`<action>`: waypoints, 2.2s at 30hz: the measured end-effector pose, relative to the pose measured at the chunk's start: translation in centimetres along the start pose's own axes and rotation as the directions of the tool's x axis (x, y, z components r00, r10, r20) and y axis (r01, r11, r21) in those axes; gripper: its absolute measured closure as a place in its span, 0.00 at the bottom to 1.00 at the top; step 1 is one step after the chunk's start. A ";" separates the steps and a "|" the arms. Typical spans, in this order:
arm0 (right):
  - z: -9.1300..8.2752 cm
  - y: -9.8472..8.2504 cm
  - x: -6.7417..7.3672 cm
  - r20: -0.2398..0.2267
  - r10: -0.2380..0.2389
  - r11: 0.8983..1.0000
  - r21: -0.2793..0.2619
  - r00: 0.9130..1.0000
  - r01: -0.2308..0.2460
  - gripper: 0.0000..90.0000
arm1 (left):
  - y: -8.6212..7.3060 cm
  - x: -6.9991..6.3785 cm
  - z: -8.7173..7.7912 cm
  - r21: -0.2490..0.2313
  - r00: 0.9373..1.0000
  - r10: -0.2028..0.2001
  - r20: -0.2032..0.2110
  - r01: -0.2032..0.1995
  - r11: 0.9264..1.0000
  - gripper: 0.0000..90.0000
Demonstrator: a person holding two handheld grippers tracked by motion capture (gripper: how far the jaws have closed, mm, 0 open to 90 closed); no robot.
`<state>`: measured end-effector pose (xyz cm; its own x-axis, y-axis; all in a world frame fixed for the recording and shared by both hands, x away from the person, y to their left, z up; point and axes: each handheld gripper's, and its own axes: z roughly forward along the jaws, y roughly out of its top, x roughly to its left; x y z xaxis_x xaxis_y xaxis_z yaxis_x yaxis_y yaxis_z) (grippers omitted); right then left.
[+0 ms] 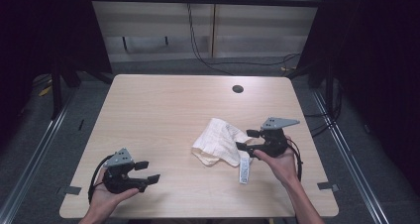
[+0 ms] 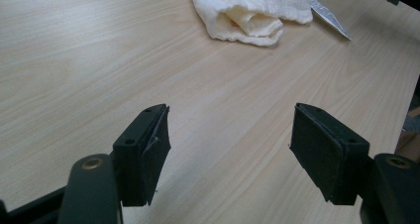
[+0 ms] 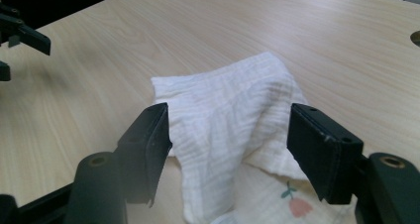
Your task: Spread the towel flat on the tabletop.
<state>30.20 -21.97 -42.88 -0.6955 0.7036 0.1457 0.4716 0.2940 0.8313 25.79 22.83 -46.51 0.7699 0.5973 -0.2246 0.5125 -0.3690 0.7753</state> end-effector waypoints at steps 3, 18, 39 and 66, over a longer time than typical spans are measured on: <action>1.8 0.5 -0.8 -0.017 -0.016 0.997 0.069 1.000 0.017 0.39 | 0.0 0.0 0.1 0.006 1.000 0.006 0.001 -0.006 1.000 0.34; 5.8 -0.8 -1.5 -0.014 0.013 0.995 0.095 1.000 -0.011 0.40 | 0.0 -0.1 0.1 -0.002 1.000 0.004 0.028 -0.004 1.000 0.34; 9.4 -2.9 -1.6 -0.005 0.020 0.984 0.178 1.000 -0.019 0.75 | 0.0 -0.2 0.5 0.022 0.999 0.028 0.025 -0.029 0.999 0.34; 8.4 -3.5 1.2 -0.114 0.050 0.970 0.242 0.992 -0.021 0.91 | 0.0 -0.2 0.3 0.014 1.000 0.019 0.019 -0.020 1.000 0.41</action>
<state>32.22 -16.74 -50.13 -0.7282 0.6393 0.2471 0.6035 0.4272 0.6733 25.73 22.49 -46.68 0.7867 0.5767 -0.2204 0.5025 -0.3907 0.7712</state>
